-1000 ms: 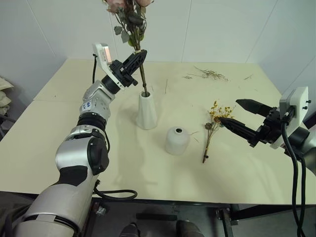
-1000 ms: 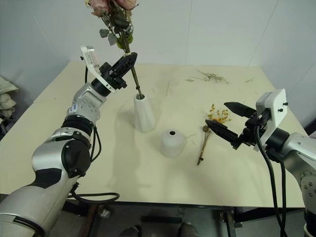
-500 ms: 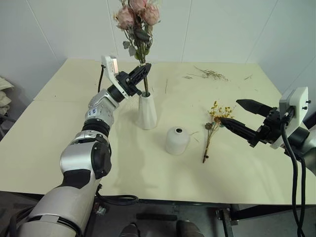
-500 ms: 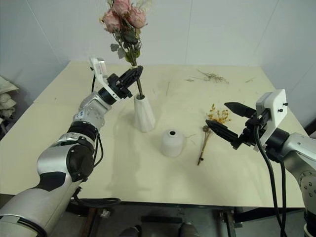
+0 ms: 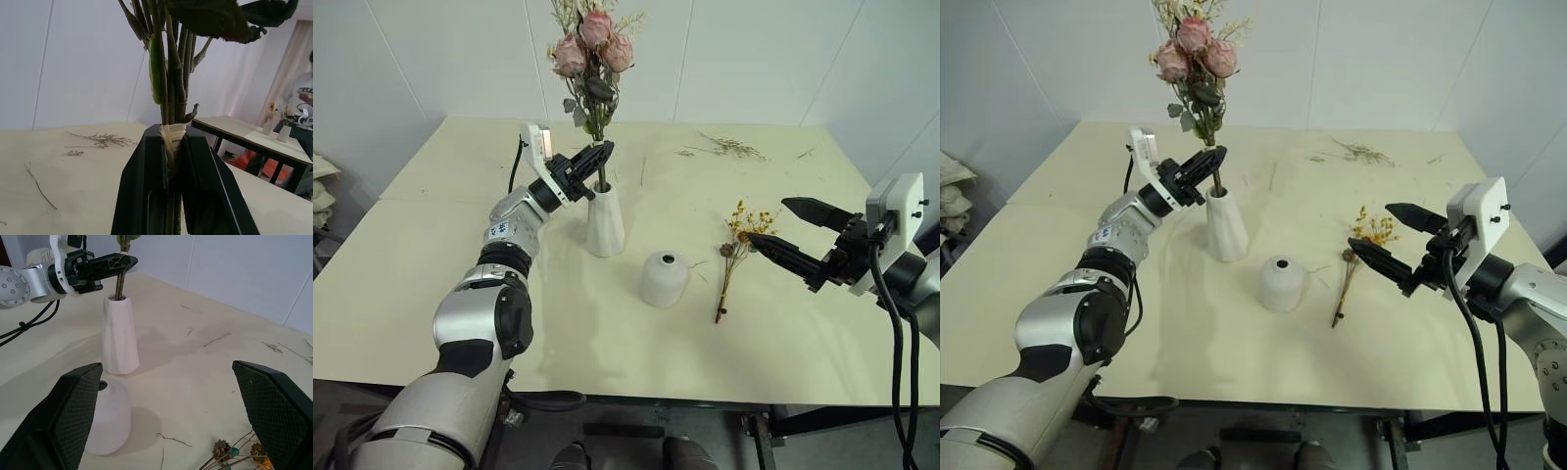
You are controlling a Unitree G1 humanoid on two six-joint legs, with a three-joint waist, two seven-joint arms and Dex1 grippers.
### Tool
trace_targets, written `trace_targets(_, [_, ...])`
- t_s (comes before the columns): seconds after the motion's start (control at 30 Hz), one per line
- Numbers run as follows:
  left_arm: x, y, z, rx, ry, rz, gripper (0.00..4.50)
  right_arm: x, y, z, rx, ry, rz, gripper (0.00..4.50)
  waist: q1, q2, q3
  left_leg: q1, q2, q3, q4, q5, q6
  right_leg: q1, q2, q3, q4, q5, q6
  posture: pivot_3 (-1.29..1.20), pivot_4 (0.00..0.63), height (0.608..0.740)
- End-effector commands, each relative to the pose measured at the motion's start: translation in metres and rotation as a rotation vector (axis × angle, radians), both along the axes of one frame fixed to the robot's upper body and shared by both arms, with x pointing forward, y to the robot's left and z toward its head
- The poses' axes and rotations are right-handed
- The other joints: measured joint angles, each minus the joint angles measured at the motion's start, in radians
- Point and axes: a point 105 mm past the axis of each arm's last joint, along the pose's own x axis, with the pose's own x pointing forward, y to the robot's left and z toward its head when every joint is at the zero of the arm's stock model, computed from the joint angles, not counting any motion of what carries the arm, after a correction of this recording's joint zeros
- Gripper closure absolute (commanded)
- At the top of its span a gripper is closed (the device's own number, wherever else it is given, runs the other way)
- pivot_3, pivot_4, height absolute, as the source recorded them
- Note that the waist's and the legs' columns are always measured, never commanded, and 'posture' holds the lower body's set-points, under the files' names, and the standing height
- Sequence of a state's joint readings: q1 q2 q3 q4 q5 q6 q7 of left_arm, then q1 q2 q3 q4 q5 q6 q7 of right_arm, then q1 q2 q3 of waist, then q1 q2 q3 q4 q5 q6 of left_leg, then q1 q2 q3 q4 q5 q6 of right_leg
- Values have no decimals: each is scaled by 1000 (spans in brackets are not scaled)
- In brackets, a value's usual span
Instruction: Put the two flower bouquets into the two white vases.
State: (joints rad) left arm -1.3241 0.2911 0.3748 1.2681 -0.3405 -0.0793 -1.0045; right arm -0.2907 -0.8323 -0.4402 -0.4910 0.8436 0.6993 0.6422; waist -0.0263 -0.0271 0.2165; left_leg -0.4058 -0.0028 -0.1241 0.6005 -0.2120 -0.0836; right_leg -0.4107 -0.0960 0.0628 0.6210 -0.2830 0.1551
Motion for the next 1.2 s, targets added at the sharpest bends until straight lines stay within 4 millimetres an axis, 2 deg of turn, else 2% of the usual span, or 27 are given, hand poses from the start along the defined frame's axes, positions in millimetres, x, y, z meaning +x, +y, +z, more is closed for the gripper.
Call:
trace_targets(0.03, [-2, 1, 8, 7, -14, -15, 3168, -6, 5, 9, -16, -56, 8, 0, 0, 0, 0, 0, 0, 0, 0, 0, 0, 0, 0, 0, 0, 0, 0, 0, 150, 740])
trace_targets(0.13, [-3, 3, 10, 4, -22, -18, 2156, -6, 4, 9, -16, -57, 7, 0, -1, 0, 0, 0, 0, 0, 0, 0, 0, 0, 0, 0, 0, 0, 0, 0, 150, 740])
trace_targets(0.37, [-8, 5, 14, 36, -58, -46, 101, -5, 4, 9, -24, -57, 7, 0, -1, 0, 0, 0, 0, 0, 0, 0, 0, 0, 0, 0, 0, 0, 0, 0, 150, 740])
trace_targets(0.8, [-34, 34, 3, 305, -115, -199, 47, 2, 0, -6, -142, 21, -17, 0, -1, 0, 0, 0, 0, 0, 0, 0, 0, 0, 0, 0, 1, 0, 0, 0, 150, 740])
trace_targets(1.0, [-51, 66, 24, 327, -222, -185, 47, 13, -4, -32, -197, 185, -85, 0, -5, 0, 0, 0, 0, 0, 0, 0, 0, 0, 0, 0, 1, 0, 0, 0, 150, 740])
trace_targets(1.1, [-59, 78, 26, 346, -235, -197, 47, 17, -9, -45, -227, 285, -140, 0, -4, 0, 0, 0, 1, 0, 0, 0, 0, -1, 0, 0, 1, 0, -1, 0, 150, 740])
trace_targets(1.2, [-73, 98, 26, 384, -260, -211, 47, 30, -22, -60, -227, 419, -281, 0, -5, 0, 0, 0, 1, 0, 0, 0, 0, 0, 0, 0, 1, 0, -1, 0, 150, 740])
